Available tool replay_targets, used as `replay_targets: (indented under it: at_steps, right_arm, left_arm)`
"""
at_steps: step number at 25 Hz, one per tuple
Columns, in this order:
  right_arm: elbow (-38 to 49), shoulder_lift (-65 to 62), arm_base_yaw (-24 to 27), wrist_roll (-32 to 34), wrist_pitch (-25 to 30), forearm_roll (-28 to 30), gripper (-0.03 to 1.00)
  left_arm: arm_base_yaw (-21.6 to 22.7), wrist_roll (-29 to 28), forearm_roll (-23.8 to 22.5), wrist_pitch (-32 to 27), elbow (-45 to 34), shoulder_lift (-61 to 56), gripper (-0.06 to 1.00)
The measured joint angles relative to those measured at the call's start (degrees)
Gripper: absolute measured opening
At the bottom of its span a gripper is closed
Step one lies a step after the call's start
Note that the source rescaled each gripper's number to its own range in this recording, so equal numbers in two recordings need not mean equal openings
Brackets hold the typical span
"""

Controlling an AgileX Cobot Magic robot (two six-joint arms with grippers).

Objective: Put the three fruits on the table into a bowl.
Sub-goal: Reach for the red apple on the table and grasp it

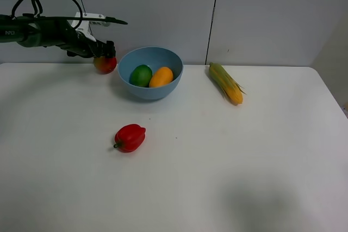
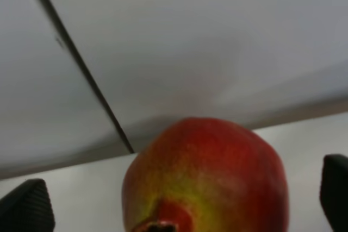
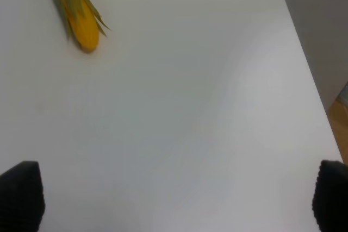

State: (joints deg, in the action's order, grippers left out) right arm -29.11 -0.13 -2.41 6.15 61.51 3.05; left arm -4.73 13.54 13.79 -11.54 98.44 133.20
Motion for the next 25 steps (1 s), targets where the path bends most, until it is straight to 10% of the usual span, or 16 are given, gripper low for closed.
replay_targets:
  at_steps: [18, 21, 23, 25]
  right_arm:
    - [0.0, 0.0, 0.0, 0.0, 0.0, 0.0, 1.0]
    - [0.0, 0.0, 0.0, 0.0, 0.0, 0.0, 1.0]
    - [0.0, 0.0, 0.0, 0.0, 0.0, 0.0, 1.0]
    - [0.0, 0.0, 0.0, 0.0, 0.0, 0.0, 1.0]
  left_arm:
    - [-0.69, 0.16, 5.57, 3.54, 0.0, 5.47, 1.0]
    - [-0.94, 0.27, 5.94, 4.98, 0.0, 5.47, 0.68]
    - [-0.94, 0.27, 5.99, 5.52, 0.0, 5.47, 0.11]
    - [-0.94, 0.29, 6.05, 5.6, 0.0, 5.47, 0.01]
